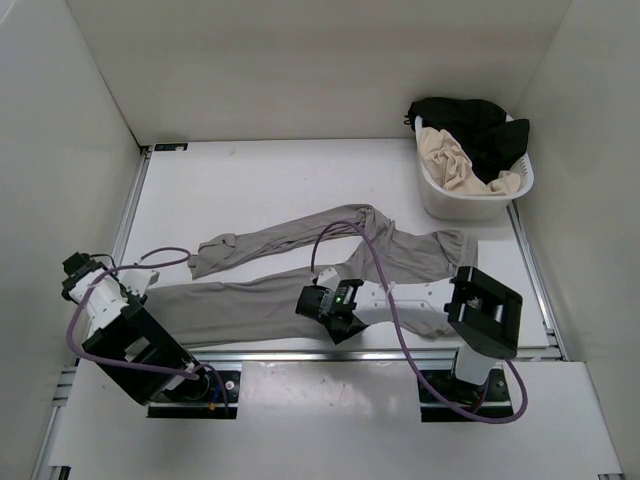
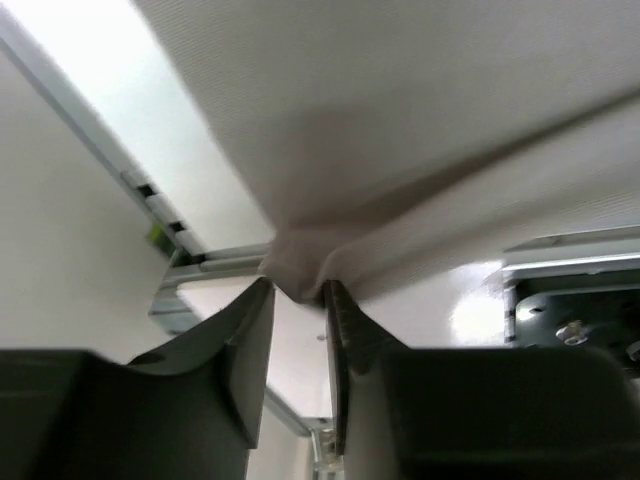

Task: Fold and stack the trousers
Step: Flatten the trousers out

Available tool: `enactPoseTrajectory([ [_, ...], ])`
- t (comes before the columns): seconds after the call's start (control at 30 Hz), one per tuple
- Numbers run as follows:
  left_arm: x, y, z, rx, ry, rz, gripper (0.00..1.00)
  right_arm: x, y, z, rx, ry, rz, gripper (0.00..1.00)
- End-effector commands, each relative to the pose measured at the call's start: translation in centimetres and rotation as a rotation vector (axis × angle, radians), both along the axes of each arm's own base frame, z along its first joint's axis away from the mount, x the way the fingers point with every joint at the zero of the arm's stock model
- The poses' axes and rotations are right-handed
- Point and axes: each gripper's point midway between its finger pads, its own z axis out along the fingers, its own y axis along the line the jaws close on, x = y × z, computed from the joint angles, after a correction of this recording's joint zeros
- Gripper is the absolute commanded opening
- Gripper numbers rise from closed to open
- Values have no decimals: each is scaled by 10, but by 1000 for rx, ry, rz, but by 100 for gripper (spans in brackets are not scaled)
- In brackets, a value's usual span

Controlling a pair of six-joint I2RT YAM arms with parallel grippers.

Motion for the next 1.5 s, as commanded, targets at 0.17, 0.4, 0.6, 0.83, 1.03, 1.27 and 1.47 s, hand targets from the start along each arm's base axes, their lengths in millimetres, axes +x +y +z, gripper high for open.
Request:
enactPoseTrajectory([
  [0.17, 21, 21, 53, 33, -105, -42, 56, -7, 45, 100, 350, -99, 27, 67],
  [0.4, 78, 10, 38, -75, -169, 48, 54, 40, -44, 84, 281, -78, -440, 62],
  [0.6, 98, -39, -4, -112, -151, -24, 55, 69, -123, 53, 114, -81, -827, 57],
  [0.83, 101, -25, -45, 60, -89, -29, 55, 72, -180, 7, 154, -17, -1200, 62],
  [1.03, 133, -5, -61, 96, -114, 41, 55, 80, -209, -11, -73, 70, -1194, 66],
  [1.27, 194, 20, -35, 121, -244, 107, 54, 125, -237, -3, -30, -1, -1250, 66],
  [1.47, 208, 16, -1, 105, -343, 67, 61, 166, -229, 41, 41, -122, -1075, 68],
])
